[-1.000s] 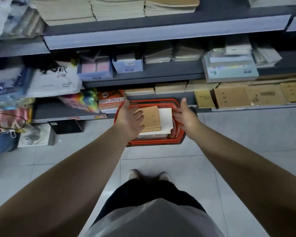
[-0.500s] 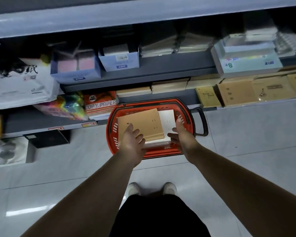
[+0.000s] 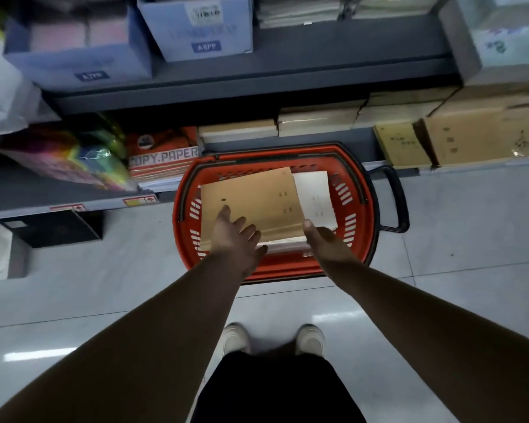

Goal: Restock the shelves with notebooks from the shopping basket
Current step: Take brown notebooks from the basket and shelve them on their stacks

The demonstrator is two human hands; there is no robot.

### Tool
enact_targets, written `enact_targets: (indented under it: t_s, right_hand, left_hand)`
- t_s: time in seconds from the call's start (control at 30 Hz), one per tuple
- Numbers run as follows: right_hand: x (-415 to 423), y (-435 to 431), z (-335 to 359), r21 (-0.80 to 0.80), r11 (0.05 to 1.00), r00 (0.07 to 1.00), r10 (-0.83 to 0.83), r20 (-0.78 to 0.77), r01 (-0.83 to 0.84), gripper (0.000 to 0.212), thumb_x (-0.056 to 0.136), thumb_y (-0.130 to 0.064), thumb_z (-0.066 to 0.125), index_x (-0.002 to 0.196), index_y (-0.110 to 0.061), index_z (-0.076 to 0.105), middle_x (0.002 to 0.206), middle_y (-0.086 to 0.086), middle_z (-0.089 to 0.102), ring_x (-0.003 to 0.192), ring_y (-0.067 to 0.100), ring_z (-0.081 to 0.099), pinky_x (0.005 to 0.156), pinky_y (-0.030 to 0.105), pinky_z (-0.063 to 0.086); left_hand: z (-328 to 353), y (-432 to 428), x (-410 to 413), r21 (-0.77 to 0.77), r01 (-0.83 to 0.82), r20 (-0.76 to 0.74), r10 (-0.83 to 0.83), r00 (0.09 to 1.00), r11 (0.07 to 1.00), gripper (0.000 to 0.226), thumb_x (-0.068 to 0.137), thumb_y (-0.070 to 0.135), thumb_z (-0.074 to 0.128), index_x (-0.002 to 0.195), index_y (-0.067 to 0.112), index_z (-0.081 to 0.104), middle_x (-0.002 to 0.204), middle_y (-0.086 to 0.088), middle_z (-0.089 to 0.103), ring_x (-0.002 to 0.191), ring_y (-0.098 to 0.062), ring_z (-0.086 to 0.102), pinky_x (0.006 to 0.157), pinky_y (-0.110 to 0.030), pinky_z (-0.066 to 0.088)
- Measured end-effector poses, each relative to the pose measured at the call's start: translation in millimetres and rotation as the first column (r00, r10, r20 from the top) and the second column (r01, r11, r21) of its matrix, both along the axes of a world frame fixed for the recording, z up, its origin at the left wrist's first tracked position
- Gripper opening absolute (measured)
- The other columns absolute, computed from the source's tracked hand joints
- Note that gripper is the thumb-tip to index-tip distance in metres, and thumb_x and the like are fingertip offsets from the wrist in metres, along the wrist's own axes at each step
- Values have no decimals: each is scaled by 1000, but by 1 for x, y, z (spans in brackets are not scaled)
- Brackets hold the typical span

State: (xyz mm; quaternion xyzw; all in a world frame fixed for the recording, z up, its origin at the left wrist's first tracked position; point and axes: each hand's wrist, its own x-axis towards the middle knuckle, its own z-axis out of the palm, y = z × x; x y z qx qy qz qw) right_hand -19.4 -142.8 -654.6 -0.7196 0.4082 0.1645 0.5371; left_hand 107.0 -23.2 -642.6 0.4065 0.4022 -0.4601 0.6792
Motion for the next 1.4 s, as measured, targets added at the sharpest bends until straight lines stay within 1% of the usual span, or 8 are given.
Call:
enact_targets:
  t_s: [0.17,0.43,0.63,0.8,0.97,1.07,1.23,1.4]
  right_hand:
    - [6,-17,-40,-366,780,861,472,-189,-508,64,93,-61,40,145,-24,35,150,0,39,135,21,37,104,39,39]
    - [27,-18,-93,-404,483,616,717,-327,-777,86,93,-55,48,154,-21,-1,163,1,1,149,24,1,117,50,16]
    - [31,-20,-114,-370,534,644,695,-320,-760,86,92,-51,52,155,-21,2,163,1,4,149,22,5,117,46,18]
    - [34,-20,-115,-352,597,690,668,-278,-720,79,93,-49,52,154,-23,11,161,1,15,146,24,19,112,47,34]
    - [40,-21,-116,-372,663,755,620,-214,-649,66,92,-53,51,148,-32,24,148,-1,42,131,25,44,101,46,46]
    - [42,-19,-118,-372,704,791,586,-176,-605,59,92,-52,52,144,-38,29,142,-3,49,124,24,51,96,40,48]
    - [41,-14,-120,-363,736,820,529,-220,-572,60,95,-52,46,148,-31,26,146,-1,44,128,24,47,97,39,46]
    - [37,-16,-120,-369,731,819,528,-227,-574,59,97,-52,42,149,-33,23,150,-2,40,132,24,44,97,42,48]
  left_hand:
    - [-46,0,6,63,-32,-20,33,999,997,77,92,59,44,151,12,27,155,-16,32,143,-28,30,115,-51,19]
    - [-108,8,4,178,-150,-35,158,987,973,55,88,42,61,129,10,42,107,-19,65,95,-31,67,96,-45,40]
    - [-120,14,4,234,-151,-4,156,988,961,29,95,32,55,95,5,47,78,-20,70,88,-34,71,82,-44,54]
    - [-106,-5,4,217,-250,-77,272,959,944,28,93,28,58,106,3,53,106,-14,65,107,-29,65,94,-42,53]
    - [-79,-37,9,306,-228,-81,264,961,924,17,91,23,63,86,11,51,92,-10,52,95,-24,60,90,-35,55]
    - [-75,-45,15,302,-274,-107,318,942,913,26,93,20,59,75,11,44,83,-10,46,111,-26,58,90,-35,55]
    - [-92,-43,14,233,-295,-93,323,942,927,14,95,18,56,95,4,52,108,-13,65,95,-21,69,86,-33,56]
    - [-104,-43,21,174,-318,-69,334,940,932,28,96,18,55,117,2,46,108,-12,68,67,-14,64,77,-42,52]
